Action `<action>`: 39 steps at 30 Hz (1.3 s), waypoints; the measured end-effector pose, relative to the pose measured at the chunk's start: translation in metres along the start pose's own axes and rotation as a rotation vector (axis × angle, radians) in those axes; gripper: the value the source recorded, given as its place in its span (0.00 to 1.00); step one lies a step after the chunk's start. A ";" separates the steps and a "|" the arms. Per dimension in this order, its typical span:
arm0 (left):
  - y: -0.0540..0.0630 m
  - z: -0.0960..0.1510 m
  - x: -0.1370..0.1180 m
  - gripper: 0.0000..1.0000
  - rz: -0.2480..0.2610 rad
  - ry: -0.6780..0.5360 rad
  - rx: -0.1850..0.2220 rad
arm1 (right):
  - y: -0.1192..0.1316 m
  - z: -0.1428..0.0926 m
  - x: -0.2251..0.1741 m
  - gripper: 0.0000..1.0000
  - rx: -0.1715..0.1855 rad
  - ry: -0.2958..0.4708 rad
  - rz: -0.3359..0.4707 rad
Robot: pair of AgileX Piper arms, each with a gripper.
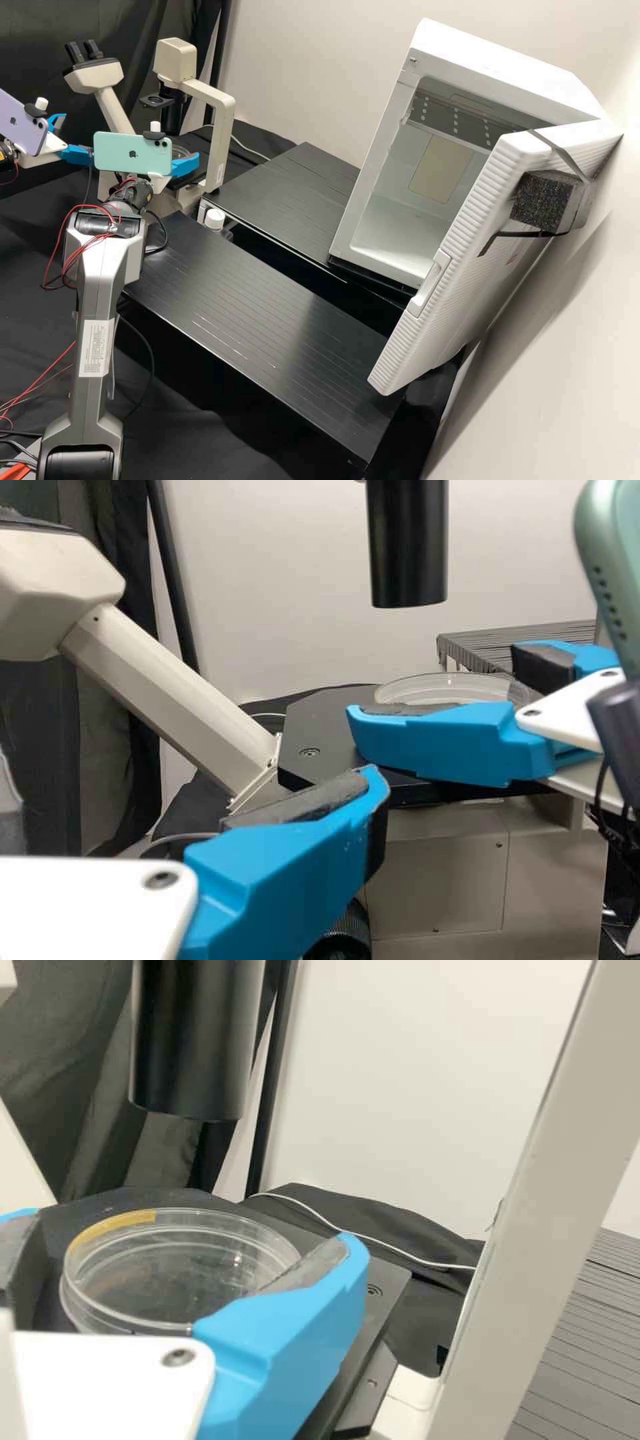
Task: Take out the petri dish and place it under the microscope.
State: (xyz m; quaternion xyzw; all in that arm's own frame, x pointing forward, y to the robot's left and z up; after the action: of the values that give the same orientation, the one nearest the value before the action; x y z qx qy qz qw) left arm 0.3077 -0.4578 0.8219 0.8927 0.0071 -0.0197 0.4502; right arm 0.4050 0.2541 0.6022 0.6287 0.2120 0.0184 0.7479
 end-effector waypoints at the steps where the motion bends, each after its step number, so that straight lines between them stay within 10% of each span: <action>1: 0.000 0.000 0.000 1.00 0.000 0.000 0.000 | 0.000 0.000 0.000 1.00 0.000 0.000 0.000; 22: 0.000 0.000 0.000 1.00 0.000 0.000 0.000 | 0.014 0.004 -0.049 1.00 0.058 0.039 -0.005; 39: 0.000 0.000 0.000 1.00 0.000 0.000 0.000 | 0.038 0.018 -0.175 1.00 0.049 0.169 0.190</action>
State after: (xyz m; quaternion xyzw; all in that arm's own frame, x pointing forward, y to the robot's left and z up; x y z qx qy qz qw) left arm 0.3077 -0.4578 0.8219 0.8927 0.0071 -0.0197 0.4502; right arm 0.2609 0.1938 0.6917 0.6602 0.2144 0.1369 0.7067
